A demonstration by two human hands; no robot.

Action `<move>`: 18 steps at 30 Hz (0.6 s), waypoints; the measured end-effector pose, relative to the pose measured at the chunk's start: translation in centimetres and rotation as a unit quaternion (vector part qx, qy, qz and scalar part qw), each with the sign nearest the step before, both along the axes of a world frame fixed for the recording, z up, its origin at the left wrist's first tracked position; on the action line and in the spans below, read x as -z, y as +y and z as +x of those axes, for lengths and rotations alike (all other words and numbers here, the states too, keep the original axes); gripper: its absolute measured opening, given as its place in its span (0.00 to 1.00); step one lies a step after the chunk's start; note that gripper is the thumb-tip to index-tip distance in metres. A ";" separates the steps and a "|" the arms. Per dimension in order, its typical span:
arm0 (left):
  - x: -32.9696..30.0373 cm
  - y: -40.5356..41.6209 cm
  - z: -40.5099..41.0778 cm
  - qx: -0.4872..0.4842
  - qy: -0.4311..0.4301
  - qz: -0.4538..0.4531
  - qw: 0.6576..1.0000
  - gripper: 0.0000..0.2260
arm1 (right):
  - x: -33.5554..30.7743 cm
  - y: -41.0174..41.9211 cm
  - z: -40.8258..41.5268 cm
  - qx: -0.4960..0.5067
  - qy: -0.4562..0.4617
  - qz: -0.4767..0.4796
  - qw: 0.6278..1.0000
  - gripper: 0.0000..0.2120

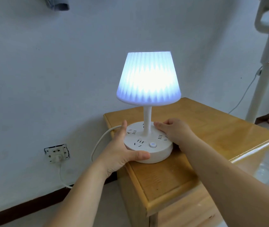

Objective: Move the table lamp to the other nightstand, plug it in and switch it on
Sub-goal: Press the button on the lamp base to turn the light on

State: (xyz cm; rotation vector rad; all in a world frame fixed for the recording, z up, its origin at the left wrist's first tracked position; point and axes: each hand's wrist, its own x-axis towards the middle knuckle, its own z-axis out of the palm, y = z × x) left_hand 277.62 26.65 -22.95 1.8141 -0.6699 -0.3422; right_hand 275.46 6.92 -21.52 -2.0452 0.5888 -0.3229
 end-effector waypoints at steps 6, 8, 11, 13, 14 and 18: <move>-0.1 -0.1 0.0 -0.003 0.004 0.006 1.000 0.61 | 0.0 -0.1 0.2 -0.001 0.000 0.000 1.000 0.17; -0.1 0.0 0.0 -0.003 0.009 0.006 1.000 0.61 | 0.0 -0.1 0.2 -0.001 -0.001 -0.004 1.000 0.17; 0.0 0.0 0.1 -0.003 0.014 0.004 1.000 0.61 | 0.0 -0.1 0.2 -0.005 -0.008 0.003 1.000 0.17; -0.1 0.0 0.0 -0.004 0.010 0.008 1.000 0.61 | 0.0 -0.1 0.2 -0.005 -0.012 0.009 1.000 0.16; -0.2 0.0 0.1 -0.004 0.009 0.010 1.000 0.60 | -0.1 0.0 0.2 -0.006 -0.012 0.009 1.000 0.16; -0.3 0.3 0.1 0.000 -0.001 0.041 0.999 0.59 | -0.6 0.3 0.0 -0.019 0.011 0.001 1.000 0.16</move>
